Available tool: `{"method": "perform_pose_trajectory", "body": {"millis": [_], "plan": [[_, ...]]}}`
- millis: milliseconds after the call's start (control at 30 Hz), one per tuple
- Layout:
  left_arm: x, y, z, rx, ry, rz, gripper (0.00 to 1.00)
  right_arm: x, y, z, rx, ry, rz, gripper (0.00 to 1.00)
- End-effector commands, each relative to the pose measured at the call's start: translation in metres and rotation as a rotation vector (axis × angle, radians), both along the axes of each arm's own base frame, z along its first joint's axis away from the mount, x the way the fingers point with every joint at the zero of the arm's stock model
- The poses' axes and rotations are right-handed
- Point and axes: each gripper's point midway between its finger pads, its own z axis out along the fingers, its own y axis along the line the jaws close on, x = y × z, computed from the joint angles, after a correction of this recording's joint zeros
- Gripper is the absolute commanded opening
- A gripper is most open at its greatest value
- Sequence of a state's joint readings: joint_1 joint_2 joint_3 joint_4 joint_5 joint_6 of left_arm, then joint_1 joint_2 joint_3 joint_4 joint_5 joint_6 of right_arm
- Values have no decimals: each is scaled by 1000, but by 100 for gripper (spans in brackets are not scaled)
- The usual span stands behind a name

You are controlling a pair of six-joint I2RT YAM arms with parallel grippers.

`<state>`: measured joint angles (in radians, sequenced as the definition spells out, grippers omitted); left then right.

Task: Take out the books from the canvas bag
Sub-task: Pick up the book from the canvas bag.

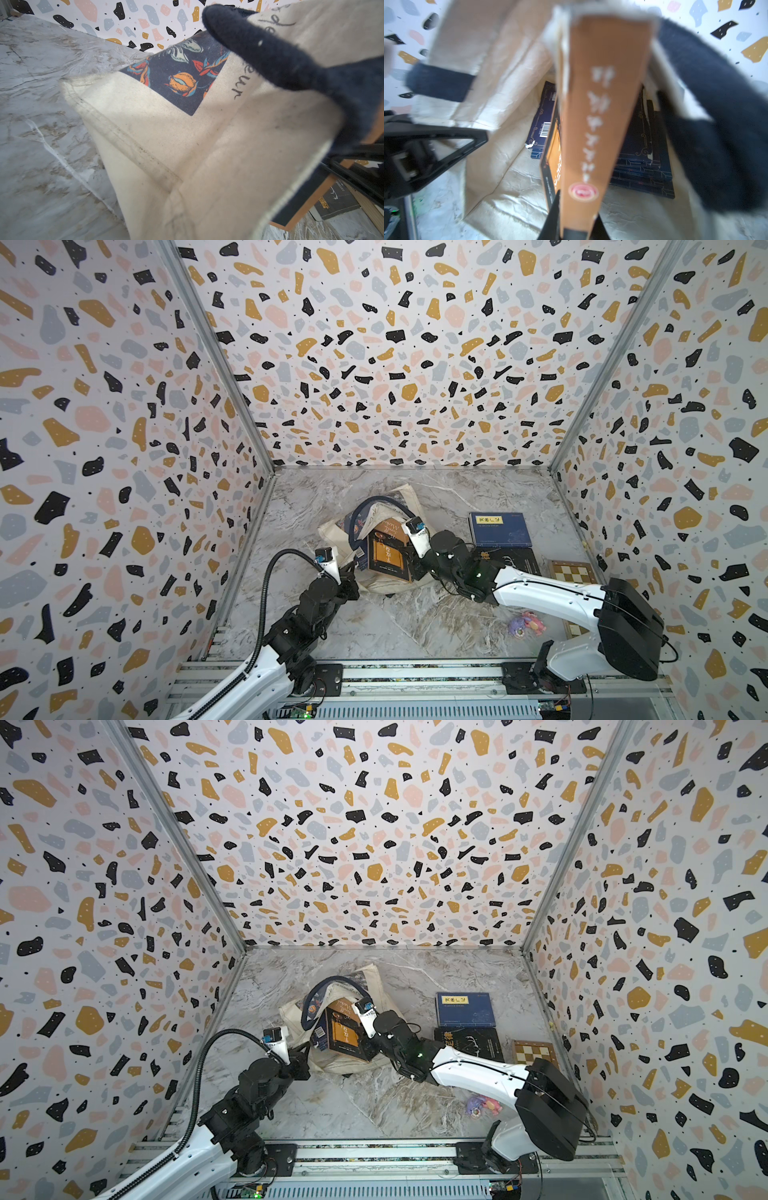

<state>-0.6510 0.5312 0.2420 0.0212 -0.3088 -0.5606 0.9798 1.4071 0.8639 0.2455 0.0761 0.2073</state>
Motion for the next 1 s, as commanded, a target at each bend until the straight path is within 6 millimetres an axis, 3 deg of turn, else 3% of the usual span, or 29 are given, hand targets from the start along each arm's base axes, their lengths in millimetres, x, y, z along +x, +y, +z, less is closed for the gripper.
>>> {"method": "perform_pose_trajectory", "body": {"millis": [0, 333, 533, 967], "plan": [[3, 0, 8, -9, -17, 10, 0, -6, -2, 86, 231, -188, 52, 0], [3, 0, 7, -8, -13, 12, 0, -28, -51, 125, 403, -225, 119, 0], [3, 0, 6, -6, -9, 12, 0, -26, -99, 146, 531, -201, -18, 0], [4, -2, 6, -3, -1, 7, 0, -44, -167, 172, 674, -203, -205, 0]]}}
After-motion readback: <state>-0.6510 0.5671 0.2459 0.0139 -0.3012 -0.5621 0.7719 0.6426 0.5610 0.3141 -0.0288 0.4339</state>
